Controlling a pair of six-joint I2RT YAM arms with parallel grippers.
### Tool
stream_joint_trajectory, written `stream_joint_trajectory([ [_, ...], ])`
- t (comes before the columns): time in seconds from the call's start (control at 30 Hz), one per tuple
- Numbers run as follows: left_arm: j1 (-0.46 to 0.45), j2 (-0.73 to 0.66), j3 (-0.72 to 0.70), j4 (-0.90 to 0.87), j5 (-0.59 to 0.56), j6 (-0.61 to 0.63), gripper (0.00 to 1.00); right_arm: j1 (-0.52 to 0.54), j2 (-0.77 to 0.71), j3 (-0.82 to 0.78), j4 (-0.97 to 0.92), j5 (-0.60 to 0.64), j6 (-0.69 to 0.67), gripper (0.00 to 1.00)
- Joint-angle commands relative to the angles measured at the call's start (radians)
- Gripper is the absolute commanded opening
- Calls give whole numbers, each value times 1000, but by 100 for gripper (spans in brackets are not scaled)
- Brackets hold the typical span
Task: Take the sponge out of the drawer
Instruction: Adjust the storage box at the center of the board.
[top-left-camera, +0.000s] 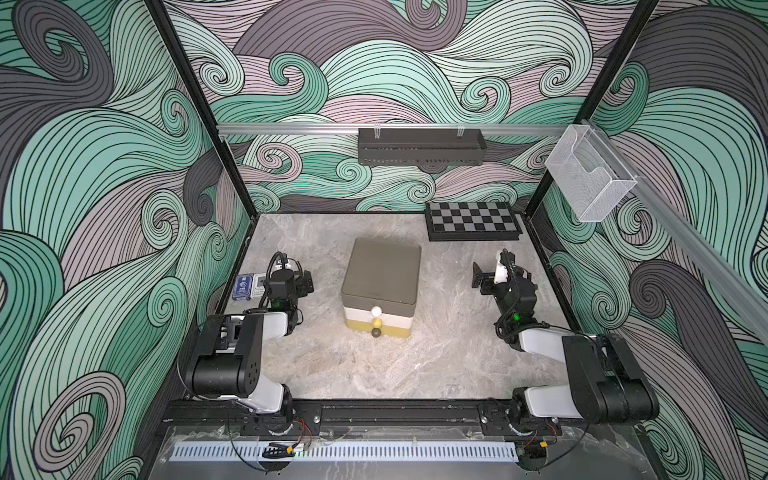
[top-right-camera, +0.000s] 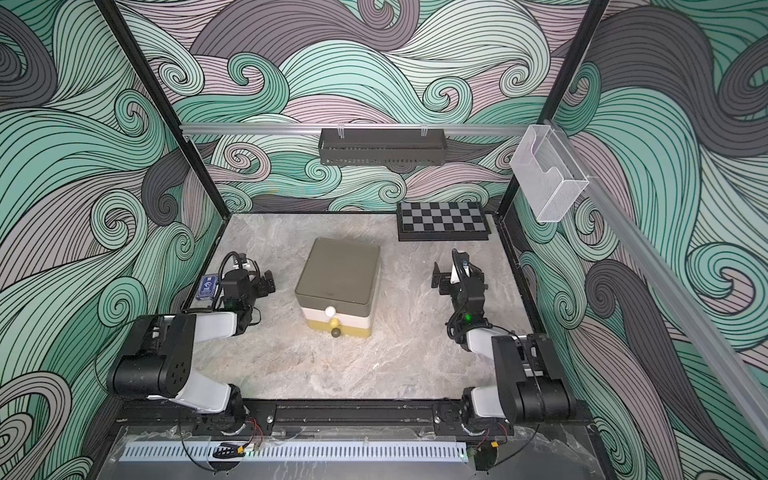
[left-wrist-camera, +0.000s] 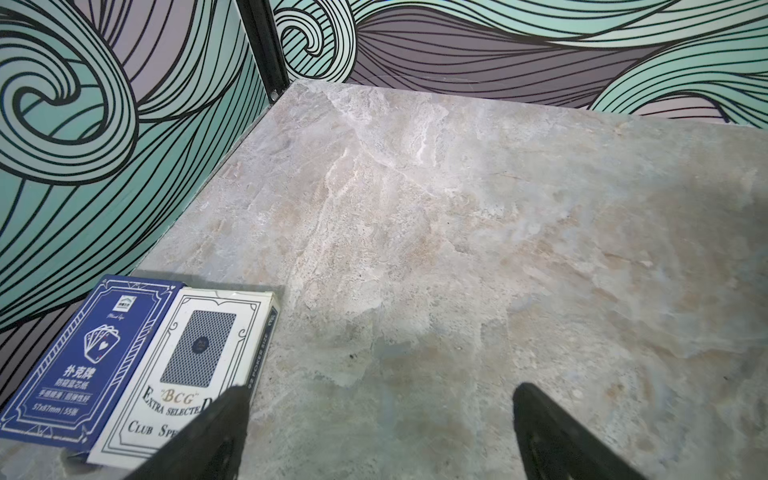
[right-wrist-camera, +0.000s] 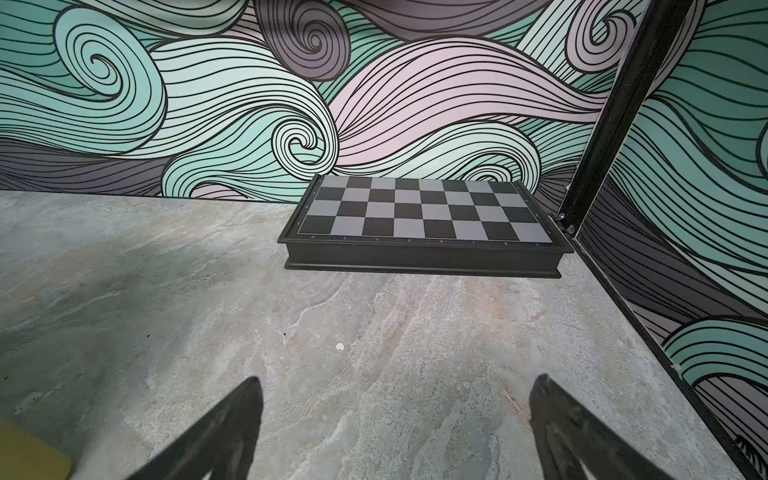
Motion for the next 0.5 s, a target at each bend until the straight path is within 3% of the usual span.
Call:
stream_joint_trajectory([
  [0.0,8,9,5,22,10,-3,99,-6,13,32,10,-21,-17,98],
  [0.47,15,9,6,17,21,-5,99,-16,16,39,-1,-41,-11,98],
])
